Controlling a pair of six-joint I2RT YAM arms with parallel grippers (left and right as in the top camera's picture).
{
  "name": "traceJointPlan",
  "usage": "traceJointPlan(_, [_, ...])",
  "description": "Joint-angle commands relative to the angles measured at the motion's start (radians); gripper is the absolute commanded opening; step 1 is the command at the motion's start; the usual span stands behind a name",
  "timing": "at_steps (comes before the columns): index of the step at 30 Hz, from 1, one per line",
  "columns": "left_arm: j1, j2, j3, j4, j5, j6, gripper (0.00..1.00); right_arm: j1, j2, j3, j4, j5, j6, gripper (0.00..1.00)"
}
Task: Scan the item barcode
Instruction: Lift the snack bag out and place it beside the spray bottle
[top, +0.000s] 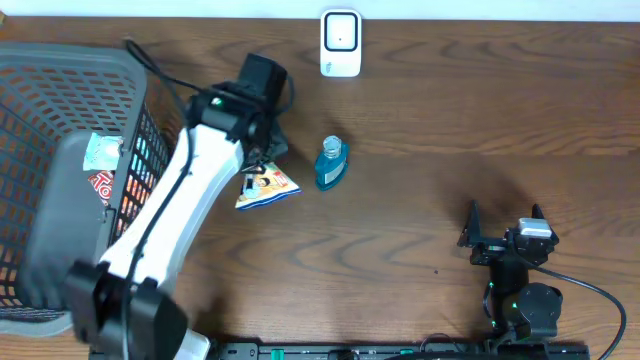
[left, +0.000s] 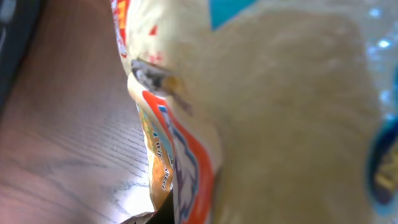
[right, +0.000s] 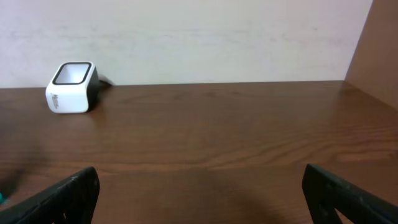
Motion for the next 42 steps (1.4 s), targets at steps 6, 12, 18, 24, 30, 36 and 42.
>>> traceJointPlan(6, [0.001,0.164,0.012,0.01,0.126,-0.15,0.07,0.008,-0.002,-0.001,-0.003,-0.005,-0.011,0.99])
traceJointPlan(12, [-0.016,0.208,0.012,0.009,0.157,-0.149,0.07,0.008,-0.002,-0.001,-0.003,-0.005,-0.011,0.99])
traceJointPlan(18, [-0.02,0.208,0.012,0.006,0.158,-0.142,0.36,0.008,-0.002,-0.001,-0.003,-0.005,-0.011,0.99])
traceJointPlan(24, [-0.026,0.208,0.012,-0.01,0.158,-0.142,0.43,0.008,-0.002,-0.001,-0.003,-0.005,-0.011,0.99])
traceJointPlan(30, [-0.023,0.185,0.027,-0.023,0.145,-0.067,0.66,0.008,-0.002,-0.001,-0.003,-0.005,-0.011,0.99])
traceJointPlan(36, [0.015,0.058,0.126,-0.024,0.108,0.158,0.97,0.008,-0.002,-0.001,-0.003,-0.005,-0.011,0.99])
traceJointPlan(42, [0.103,-0.104,0.291,-0.021,0.006,0.274,1.0,0.008,-0.002,-0.001,-0.003,-0.005,-0.011,0.99])
